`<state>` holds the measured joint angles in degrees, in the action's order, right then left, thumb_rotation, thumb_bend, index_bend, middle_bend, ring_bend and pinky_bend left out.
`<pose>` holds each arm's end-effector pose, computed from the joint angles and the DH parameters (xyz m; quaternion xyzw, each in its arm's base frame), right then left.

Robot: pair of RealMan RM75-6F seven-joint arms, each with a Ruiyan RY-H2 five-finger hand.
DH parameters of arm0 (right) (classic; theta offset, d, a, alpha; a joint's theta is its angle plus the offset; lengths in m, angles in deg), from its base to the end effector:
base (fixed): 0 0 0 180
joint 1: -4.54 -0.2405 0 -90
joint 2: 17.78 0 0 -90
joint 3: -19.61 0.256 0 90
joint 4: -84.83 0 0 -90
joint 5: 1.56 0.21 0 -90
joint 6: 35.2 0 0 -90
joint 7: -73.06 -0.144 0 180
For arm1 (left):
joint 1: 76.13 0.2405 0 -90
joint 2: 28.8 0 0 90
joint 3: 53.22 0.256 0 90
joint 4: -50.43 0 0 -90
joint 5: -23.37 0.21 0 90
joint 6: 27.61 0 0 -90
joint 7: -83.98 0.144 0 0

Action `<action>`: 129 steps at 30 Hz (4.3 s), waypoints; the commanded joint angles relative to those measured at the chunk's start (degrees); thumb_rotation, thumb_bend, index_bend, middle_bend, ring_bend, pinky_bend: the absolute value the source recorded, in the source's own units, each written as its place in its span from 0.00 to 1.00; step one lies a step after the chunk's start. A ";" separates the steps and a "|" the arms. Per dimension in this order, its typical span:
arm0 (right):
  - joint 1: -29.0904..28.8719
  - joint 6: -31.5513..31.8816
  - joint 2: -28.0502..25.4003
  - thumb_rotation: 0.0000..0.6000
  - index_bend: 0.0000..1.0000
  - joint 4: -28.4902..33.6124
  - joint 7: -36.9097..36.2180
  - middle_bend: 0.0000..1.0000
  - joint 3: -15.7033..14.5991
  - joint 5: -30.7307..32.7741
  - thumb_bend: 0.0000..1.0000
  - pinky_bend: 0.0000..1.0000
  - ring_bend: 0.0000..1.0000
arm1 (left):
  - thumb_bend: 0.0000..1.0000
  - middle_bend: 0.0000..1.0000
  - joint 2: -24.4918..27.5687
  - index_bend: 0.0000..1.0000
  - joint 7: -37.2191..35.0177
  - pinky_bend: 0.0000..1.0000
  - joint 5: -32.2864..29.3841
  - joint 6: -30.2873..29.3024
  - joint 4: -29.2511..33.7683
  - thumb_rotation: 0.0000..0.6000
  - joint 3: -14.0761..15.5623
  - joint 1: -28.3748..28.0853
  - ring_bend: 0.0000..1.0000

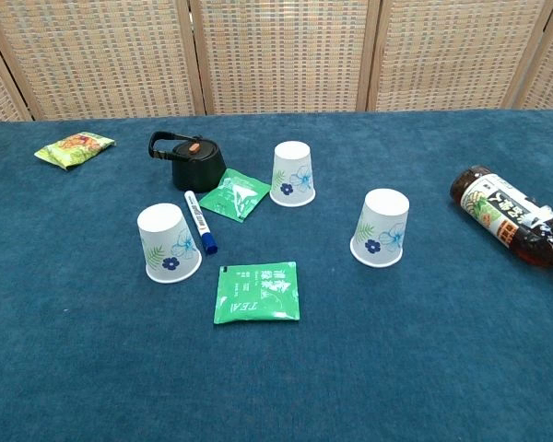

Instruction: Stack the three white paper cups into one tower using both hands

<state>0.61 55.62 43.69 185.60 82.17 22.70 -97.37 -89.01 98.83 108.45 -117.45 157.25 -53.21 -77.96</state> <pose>-0.2594 -0.1721 0.1673 0.6267 -0.3038 0.4324 0.5727 -0.2767 0.1523 0.1654 -0.5907 -0.3780 -0.3522 0.6198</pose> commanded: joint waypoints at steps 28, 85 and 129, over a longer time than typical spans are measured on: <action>-30.69 -39.46 9.21 1.00 0.19 -9.32 -7.92 0.30 10.59 14.82 0.06 0.32 0.25 | 0.00 0.00 -3.12 0.00 4.74 0.00 -7.02 5.05 -1.70 1.00 -4.01 -2.98 0.00; -61.11 -52.99 24.41 1.00 0.49 -23.45 12.80 0.52 19.28 45.01 0.43 0.55 0.48 | 0.00 0.00 -1.97 0.00 3.76 0.00 -16.85 11.27 -2.09 1.00 -5.85 -7.03 0.00; -71.99 -53.16 27.42 1.00 0.00 -32.29 19.61 0.00 13.78 64.03 0.00 0.05 0.00 | 0.00 0.00 -0.68 0.00 1.13 0.00 -19.81 12.32 -2.70 1.00 -6.02 -7.64 0.00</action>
<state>-71.60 0.64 72.13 151.98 102.53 36.69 -31.00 -89.70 99.97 88.64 -105.13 154.53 -59.23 -85.60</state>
